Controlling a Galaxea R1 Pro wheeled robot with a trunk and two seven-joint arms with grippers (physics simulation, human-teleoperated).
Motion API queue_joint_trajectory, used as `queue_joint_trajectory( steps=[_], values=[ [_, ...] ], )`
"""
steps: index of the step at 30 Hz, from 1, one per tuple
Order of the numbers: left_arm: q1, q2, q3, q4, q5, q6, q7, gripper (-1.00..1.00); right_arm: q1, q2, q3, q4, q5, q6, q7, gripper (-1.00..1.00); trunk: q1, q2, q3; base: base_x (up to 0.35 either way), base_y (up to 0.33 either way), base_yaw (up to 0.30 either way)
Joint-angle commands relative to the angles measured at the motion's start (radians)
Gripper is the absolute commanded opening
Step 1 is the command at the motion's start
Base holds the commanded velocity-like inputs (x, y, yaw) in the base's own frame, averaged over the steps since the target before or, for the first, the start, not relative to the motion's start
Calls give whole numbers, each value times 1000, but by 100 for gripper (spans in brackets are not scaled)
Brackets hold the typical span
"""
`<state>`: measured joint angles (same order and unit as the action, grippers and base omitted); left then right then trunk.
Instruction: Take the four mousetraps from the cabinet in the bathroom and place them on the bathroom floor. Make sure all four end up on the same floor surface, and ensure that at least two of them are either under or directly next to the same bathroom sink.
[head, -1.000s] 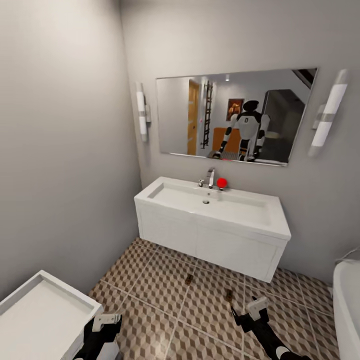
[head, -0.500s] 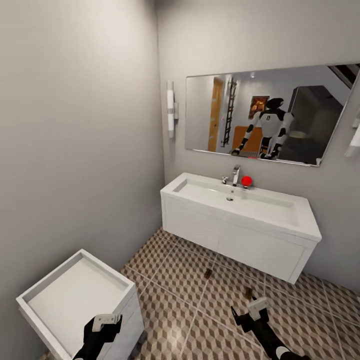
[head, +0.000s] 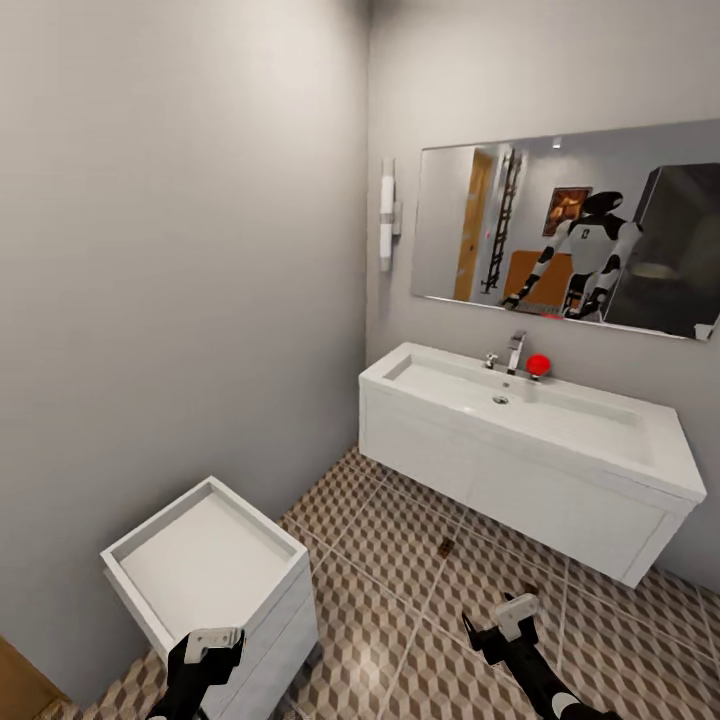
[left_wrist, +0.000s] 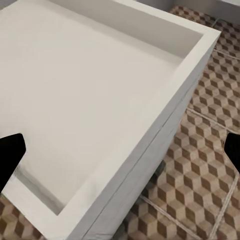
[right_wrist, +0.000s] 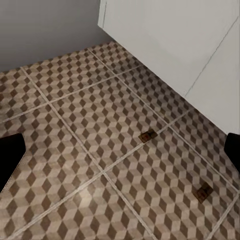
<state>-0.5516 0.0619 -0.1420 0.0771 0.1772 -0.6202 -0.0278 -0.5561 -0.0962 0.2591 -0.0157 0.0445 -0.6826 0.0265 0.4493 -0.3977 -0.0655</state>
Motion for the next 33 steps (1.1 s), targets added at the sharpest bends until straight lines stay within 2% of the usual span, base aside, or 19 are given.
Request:
queue_joint_trajectory(
  steps=[1, 33],
  values=[
    [-2, 0, -8, 4, 10, -6, -3, 100, -1, 0, -4, 0, 4, -3, 3, 100, 1, -2, -2, -1, 1, 280],
    [-2, 0, -8, 4, 10, -6, -3, 100, -1, 0, -4, 0, 4, -3, 3, 100, 1, -2, 11, 0, 0, 286]
  ],
)
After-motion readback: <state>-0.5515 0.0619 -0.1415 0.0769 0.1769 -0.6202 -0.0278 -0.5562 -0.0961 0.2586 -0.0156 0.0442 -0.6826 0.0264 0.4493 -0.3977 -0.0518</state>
